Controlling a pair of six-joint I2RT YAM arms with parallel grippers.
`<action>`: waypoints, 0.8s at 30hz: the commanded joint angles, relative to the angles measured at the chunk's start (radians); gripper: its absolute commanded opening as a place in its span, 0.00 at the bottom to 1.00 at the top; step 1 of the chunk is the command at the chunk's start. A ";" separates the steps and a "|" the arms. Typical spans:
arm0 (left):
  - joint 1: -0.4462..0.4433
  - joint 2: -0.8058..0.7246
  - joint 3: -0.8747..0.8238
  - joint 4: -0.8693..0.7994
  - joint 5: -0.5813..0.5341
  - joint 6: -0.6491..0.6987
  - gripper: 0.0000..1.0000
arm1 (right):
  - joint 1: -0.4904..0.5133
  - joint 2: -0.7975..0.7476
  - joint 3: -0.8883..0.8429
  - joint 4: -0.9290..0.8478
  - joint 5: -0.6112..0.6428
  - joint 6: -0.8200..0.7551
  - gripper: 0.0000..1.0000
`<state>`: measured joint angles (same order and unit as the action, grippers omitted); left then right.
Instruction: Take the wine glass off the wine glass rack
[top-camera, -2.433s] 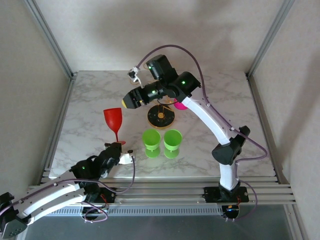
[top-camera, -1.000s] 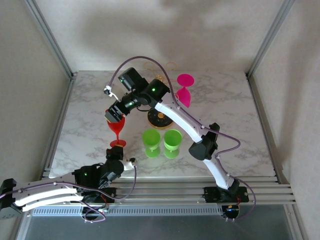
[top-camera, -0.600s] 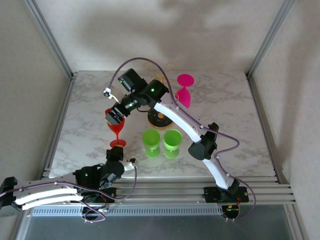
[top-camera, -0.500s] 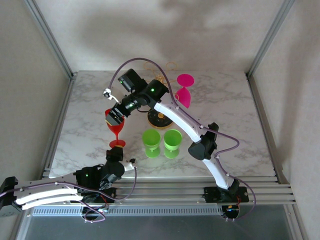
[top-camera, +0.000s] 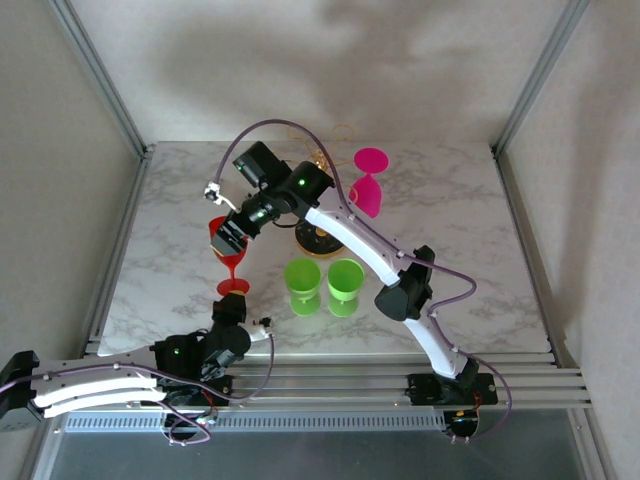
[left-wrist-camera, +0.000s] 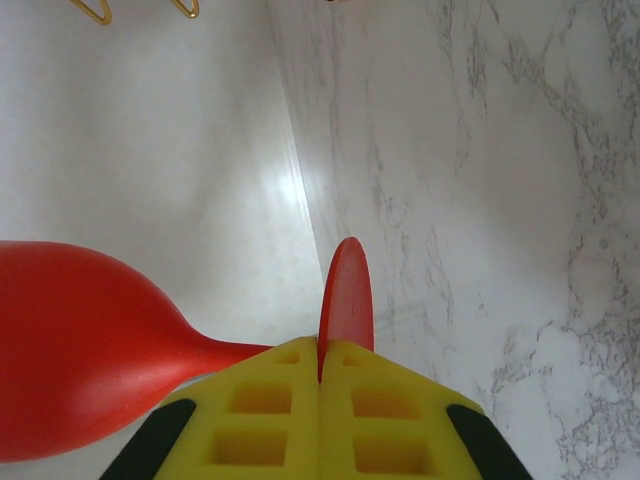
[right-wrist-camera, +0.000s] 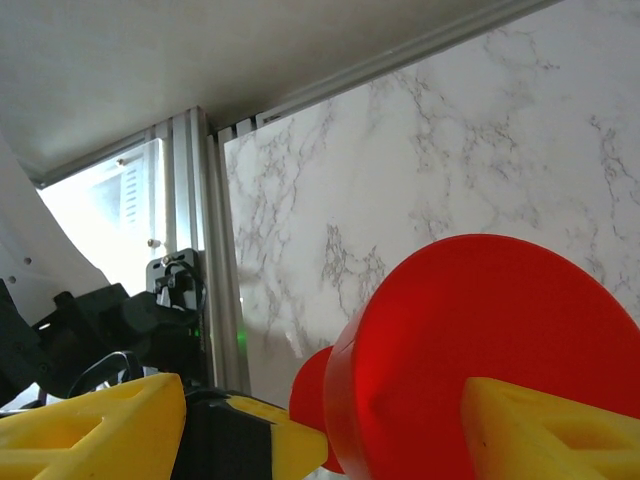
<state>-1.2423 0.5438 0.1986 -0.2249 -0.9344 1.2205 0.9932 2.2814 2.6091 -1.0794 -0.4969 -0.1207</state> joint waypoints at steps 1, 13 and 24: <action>-0.009 -0.004 -0.010 0.014 -0.038 0.013 0.00 | 0.012 0.030 0.028 -0.013 0.009 -0.022 0.73; -0.009 -0.016 -0.007 0.004 -0.036 0.005 0.00 | 0.014 0.040 0.028 -0.038 -0.018 -0.042 0.39; -0.009 -0.019 -0.005 -0.005 -0.027 -0.008 0.00 | 0.015 0.043 0.026 -0.066 -0.024 -0.053 0.00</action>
<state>-1.2430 0.5365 0.1940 -0.2375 -0.9321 1.2232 0.9936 2.2951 2.6144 -1.0946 -0.5098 -0.1719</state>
